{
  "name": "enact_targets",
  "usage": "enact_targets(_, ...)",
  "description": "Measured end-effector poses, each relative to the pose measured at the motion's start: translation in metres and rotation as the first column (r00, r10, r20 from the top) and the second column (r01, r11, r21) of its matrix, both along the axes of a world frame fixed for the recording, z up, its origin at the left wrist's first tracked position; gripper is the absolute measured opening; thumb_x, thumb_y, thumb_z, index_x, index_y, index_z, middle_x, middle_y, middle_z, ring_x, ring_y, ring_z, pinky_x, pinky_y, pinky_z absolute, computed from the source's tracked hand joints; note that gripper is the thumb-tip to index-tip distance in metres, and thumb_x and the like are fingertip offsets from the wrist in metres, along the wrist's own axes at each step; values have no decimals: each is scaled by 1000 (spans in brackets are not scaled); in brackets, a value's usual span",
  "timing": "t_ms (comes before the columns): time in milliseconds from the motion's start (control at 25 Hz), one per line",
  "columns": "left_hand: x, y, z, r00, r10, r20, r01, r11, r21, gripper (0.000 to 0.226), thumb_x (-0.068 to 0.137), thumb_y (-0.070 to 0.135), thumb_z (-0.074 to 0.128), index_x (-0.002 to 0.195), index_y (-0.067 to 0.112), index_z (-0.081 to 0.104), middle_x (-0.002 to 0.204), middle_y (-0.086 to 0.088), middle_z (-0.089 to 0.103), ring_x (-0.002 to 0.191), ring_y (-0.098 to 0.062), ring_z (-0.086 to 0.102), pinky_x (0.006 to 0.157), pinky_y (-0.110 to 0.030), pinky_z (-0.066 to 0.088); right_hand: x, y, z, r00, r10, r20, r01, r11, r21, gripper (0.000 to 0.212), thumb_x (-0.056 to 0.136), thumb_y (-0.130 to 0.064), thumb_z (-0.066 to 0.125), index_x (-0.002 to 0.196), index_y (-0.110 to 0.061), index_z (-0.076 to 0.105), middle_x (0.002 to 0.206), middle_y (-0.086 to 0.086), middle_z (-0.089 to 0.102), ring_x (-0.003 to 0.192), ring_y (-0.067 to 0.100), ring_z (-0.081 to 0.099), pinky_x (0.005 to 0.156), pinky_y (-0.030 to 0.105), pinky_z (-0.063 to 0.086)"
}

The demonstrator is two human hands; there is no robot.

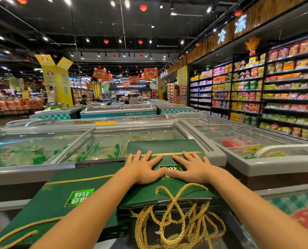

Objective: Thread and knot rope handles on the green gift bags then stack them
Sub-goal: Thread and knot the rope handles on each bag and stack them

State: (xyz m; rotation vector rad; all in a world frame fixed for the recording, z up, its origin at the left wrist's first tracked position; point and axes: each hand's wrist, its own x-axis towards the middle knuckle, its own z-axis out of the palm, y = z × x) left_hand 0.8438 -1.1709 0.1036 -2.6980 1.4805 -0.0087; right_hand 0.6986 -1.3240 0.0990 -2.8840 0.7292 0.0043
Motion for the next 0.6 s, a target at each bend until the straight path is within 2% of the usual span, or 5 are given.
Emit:
enact_targets(120,1,-1,-4,1000,0,24,0,1000,4,75,86,85,10,154,54,-2,168,2,-9,154,-35,-10,121,-57,-8,0,-3,-8,1000,-7,13,7,1000,8,125,46,-108,4,158,-52,2,171,-3,-9,157,28,-13,122,64,-6)
enact_targets(240,1,-1,-5,1000,-6,18,6,1000,-13,75,87,85,10,154,54,-3,168,2,-9,154,-34,-11,121,-56,-9,-4,1,-8,1000,-18,12,18,1000,10,109,63,-100,13,159,-51,2,171,-3,-9,157,26,-14,122,62,-7)
enact_targets(400,-1,2,-3,1000,-11,0,11,999,-46,75,88,84,13,154,53,0,168,2,-8,154,-34,-10,122,-56,-8,-7,7,-1,1000,-9,26,10,1000,-14,114,60,-101,14,160,-47,6,172,0,-5,157,27,-10,123,60,-2)
enact_targets(480,-3,5,2,999,-28,-18,27,996,-81,72,91,81,18,155,51,6,169,2,-1,154,-33,-4,123,-55,-4,-5,10,10,1000,0,12,1,999,-34,110,67,-98,21,161,-41,15,171,5,7,158,30,3,125,57,9)
enact_targets(600,-7,21,22,991,-112,-72,97,978,-186,61,100,63,34,154,37,32,163,-2,29,149,-28,27,121,-45,22,-2,19,30,997,49,55,-45,996,-78,75,92,-77,43,145,-25,52,150,12,51,137,32,48,111,49,42)
